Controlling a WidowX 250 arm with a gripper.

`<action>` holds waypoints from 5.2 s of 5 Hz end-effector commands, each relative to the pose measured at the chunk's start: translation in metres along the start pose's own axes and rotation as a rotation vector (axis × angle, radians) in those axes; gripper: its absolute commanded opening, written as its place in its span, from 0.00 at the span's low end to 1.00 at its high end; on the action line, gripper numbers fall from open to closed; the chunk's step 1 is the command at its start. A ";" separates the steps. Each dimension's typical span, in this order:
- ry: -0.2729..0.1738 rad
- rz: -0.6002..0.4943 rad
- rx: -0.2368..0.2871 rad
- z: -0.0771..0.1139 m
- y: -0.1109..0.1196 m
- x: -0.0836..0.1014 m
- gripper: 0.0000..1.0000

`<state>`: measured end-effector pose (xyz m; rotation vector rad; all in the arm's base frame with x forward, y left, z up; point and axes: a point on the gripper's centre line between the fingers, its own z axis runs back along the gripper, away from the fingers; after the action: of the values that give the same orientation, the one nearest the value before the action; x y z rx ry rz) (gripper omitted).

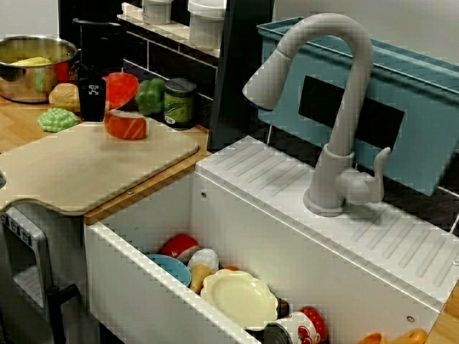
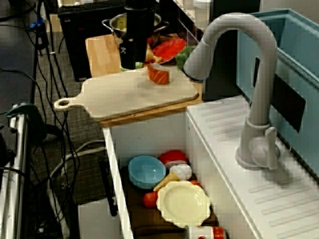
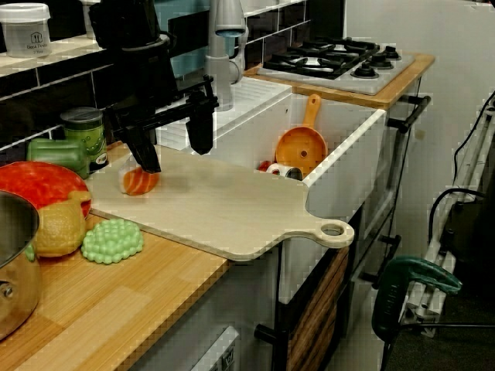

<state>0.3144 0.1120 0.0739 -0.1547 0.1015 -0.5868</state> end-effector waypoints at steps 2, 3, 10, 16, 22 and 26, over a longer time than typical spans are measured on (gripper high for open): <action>-0.174 0.080 0.102 0.026 -0.012 0.009 1.00; -0.189 0.109 0.141 0.023 -0.013 0.014 1.00; -0.479 0.097 0.161 0.040 0.005 0.008 1.00; -0.506 0.137 0.165 0.034 0.022 0.020 1.00; -0.367 -0.177 0.022 0.033 0.030 0.025 1.00; -0.381 -0.199 0.021 0.028 0.028 0.030 1.00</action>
<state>0.3520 0.1204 0.0788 -0.2939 -0.2587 -0.7344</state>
